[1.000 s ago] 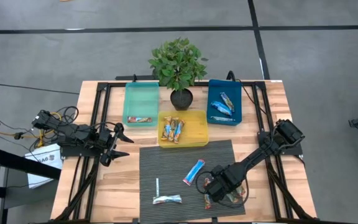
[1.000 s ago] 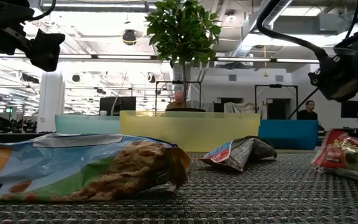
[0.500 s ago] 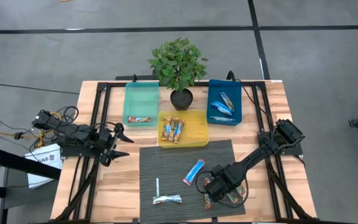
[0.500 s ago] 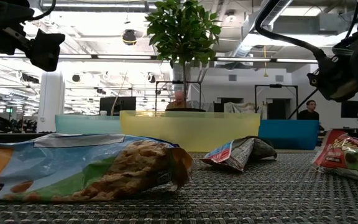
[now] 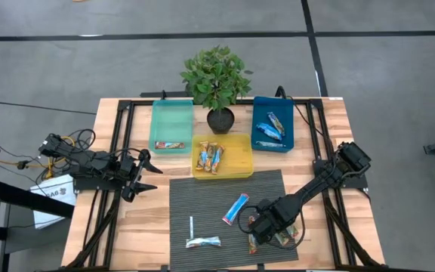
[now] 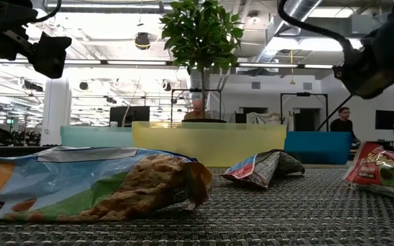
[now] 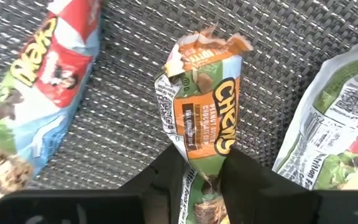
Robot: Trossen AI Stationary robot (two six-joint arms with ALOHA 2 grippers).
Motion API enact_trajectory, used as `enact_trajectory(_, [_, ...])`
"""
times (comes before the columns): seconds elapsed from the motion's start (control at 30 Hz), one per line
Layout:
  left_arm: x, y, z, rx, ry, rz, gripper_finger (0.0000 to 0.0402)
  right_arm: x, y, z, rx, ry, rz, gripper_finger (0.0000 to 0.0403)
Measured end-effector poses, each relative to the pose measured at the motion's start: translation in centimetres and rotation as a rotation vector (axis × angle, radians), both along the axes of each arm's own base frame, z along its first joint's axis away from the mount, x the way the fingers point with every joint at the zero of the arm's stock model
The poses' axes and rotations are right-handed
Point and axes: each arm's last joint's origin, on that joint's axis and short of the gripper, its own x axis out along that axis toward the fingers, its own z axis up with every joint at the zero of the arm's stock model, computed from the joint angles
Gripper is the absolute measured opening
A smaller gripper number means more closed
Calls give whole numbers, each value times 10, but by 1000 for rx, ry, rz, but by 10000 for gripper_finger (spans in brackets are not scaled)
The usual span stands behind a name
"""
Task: Pick and place Granola Bars by type
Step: Put the orange granola bar into the yellow bin
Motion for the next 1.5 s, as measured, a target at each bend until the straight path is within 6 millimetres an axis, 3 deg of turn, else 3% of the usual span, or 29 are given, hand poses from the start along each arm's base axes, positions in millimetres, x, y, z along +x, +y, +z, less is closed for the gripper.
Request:
enact_trajectory(0.17, [0, 0, 0, 0, 0, 0, 265, -1, -2, 13, 4, -53, -3, 81])
enact_trajectory(0.37, [0, 0, 0, -1, 1, 0, 265, -3, -13, 43, -48, -209, -33, 81])
enact_trajectory(0.87, [0, 0, 0, 1, 1, 0, 265, -14, -65, 126, -227, -652, -242, 81])
enact_trajectory(1.1, [0, 0, 0, 0, 0, 0, 265, -15, -86, 159, -257, -873, -217, 81])
enact_trajectory(1.3, [0, 0, 0, 0, 0, 0, 265, -8, -98, 175, -284, -1010, -149, 81])
enact_trajectory(1.5, [0, 0, 0, 0, 0, 0, 265, -3, -102, 179, -302, -1052, -94, 81])
